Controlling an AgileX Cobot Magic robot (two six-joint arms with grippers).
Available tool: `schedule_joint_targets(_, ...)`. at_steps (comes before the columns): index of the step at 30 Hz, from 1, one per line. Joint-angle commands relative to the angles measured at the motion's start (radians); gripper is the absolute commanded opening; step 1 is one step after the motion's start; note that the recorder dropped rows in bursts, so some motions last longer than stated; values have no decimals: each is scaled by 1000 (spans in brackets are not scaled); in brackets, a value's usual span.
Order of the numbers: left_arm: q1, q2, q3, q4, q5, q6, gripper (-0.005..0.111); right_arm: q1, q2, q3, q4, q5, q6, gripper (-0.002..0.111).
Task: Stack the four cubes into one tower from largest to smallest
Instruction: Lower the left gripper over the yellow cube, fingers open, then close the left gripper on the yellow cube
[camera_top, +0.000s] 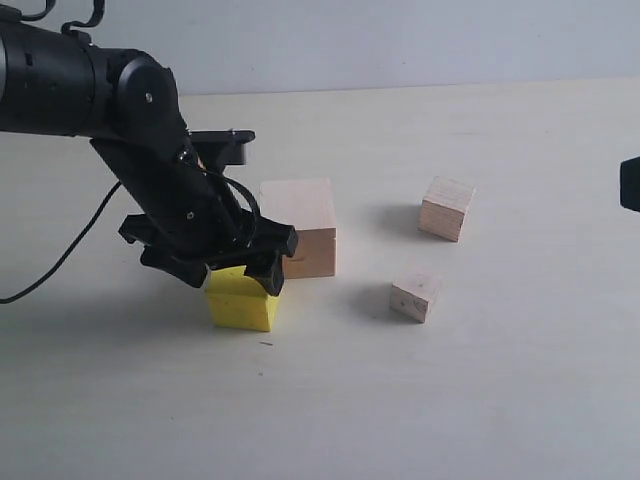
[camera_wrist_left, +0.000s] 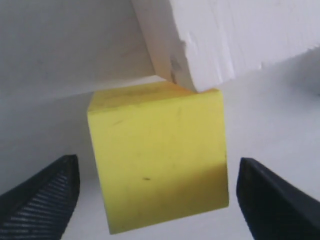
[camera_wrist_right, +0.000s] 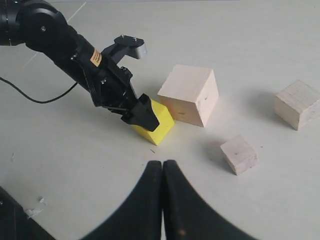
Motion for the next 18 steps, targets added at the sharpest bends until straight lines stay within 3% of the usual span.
schedule_joint_targets(1, -4, 4, -6, -5, -14, -6, 82, 1, -25, 5, -1, 3, -1, 0)
schedule_joint_targets(18, -28, 58, -6, -4, -32, -10, 82, 1, -29, 5, -1, 25, -1, 0)
